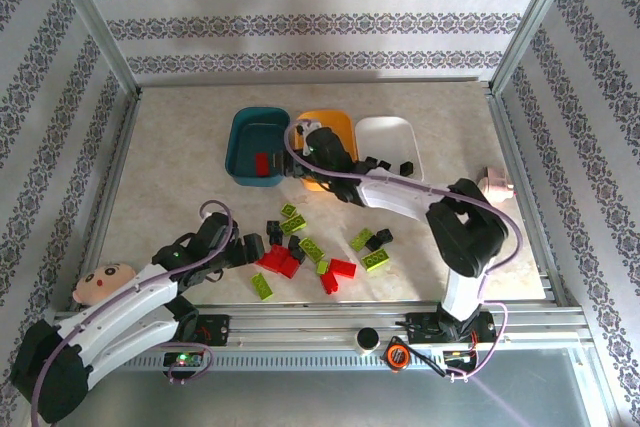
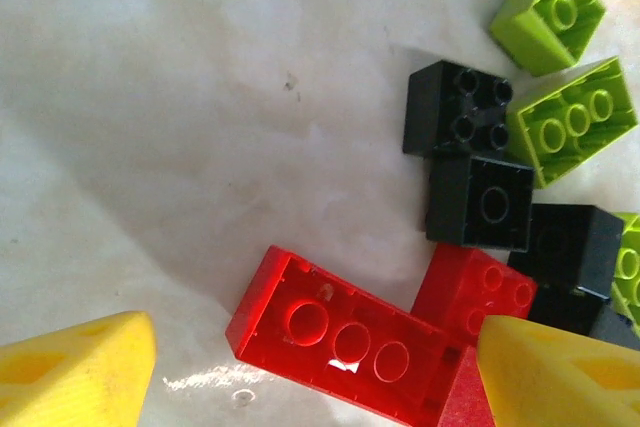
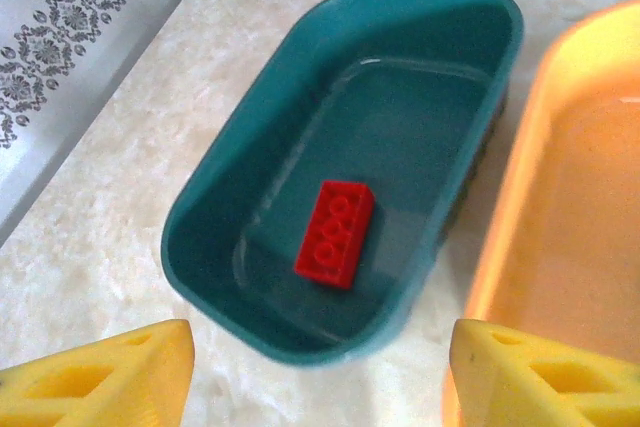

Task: Sort the legos into containers by color
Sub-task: Place the lego in the container, then move the lego to the bottom-center of the table.

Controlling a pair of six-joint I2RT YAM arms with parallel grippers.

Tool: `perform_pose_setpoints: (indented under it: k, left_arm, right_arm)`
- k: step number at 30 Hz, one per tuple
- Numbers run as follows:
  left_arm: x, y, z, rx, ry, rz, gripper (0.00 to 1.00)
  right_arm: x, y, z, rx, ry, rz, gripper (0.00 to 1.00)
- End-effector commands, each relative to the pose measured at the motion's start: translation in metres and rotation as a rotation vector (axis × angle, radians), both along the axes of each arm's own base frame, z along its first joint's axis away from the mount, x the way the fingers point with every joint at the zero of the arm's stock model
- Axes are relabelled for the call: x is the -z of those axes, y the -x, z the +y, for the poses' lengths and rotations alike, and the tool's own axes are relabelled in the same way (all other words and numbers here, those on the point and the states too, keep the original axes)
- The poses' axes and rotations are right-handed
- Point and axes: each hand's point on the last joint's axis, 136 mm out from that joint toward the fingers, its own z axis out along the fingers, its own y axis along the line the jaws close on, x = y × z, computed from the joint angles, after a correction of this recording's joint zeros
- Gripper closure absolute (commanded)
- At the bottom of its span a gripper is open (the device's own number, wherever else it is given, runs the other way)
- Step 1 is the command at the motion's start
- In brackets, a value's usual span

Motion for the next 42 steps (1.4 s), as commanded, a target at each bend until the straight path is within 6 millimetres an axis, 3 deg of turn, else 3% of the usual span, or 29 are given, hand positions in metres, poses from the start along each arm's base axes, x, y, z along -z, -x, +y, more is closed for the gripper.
perform_pose_setpoints:
  k: [1,5,9,17,28,34,38,42]
  left_arm:
    - [0.002,0.005,-0.007,0.029,0.0,0.028,0.13]
    - [0.007,0.009,-0.005,0.041,-0.044,0.043,0.15]
    - [0.017,0.01,-0.002,0.036,-0.066,0.067,0.26]
    - [0.036,0.009,0.003,0.027,-0.124,0.129,0.37]
    - [0.025,-0.038,0.024,-0.081,-0.145,0.075,0.49]
    - [-0.002,-0.058,0.02,-0.054,-0.162,0.03,0.43]
    - [-0.007,-0.047,0.017,-0.069,-0.118,0.047,0.29]
    - [0.001,-0.035,0.009,-0.089,-0.05,0.078,0.23]
  right_arm:
    - [-0.01,0.012,-0.013,0.023,-0.033,-0.022,0.31]
    - [-0.006,0.027,-0.035,0.043,-0.025,-0.023,0.31]
    - [-0.001,0.037,-0.056,0.077,-0.018,-0.022,0.32]
    - [-0.005,0.04,-0.089,0.146,-0.025,-0.039,0.31]
    - [-0.009,0.044,-0.112,0.182,-0.048,-0.041,0.31]
    - [-0.009,0.047,-0.12,0.195,-0.061,-0.038,0.31]
    - [-0.012,0.048,-0.125,0.204,-0.068,-0.044,0.31]
    - [-0.012,0.047,-0.129,0.218,-0.078,-0.04,0.31]
